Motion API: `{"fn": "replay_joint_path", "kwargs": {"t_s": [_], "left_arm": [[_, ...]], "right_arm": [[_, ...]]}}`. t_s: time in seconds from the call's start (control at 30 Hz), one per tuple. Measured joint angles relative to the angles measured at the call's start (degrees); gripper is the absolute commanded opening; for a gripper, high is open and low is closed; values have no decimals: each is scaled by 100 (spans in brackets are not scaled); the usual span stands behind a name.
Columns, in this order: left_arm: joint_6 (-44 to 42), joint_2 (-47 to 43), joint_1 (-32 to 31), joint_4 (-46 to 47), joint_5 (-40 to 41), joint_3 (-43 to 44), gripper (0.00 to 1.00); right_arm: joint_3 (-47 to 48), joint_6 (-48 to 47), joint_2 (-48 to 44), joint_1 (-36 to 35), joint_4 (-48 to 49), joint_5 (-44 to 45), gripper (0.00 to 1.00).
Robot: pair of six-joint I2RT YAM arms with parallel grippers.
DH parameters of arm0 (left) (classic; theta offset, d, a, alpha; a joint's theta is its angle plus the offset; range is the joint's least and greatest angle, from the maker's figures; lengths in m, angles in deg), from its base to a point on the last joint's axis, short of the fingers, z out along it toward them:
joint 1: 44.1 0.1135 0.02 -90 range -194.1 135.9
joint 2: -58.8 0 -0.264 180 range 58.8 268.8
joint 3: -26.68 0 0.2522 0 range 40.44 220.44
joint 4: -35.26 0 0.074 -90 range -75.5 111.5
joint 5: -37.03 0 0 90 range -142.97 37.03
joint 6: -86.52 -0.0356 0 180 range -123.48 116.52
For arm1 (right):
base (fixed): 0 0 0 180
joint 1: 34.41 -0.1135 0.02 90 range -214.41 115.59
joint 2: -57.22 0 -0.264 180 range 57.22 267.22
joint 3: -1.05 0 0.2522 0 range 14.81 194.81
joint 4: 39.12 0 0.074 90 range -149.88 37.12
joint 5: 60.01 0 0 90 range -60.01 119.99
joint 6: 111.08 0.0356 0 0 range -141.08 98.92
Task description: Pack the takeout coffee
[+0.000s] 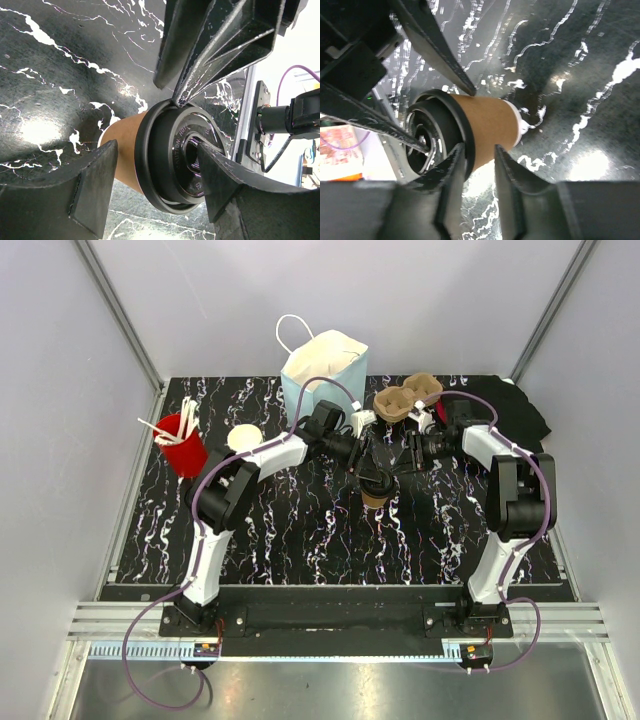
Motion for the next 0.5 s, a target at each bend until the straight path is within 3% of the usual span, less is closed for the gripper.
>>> {"fn": "replay_joint_path", "kwargs": {"t_s": [0.2, 0.5], "left_arm": [[-2, 0, 0, 0, 4, -2, 67], [4, -2, 22, 26, 4, -13, 67]], "right_arm": [[57, 81, -155, 15, -44, 367, 57], [90, 345, -531, 79, -116, 90, 61]]}}
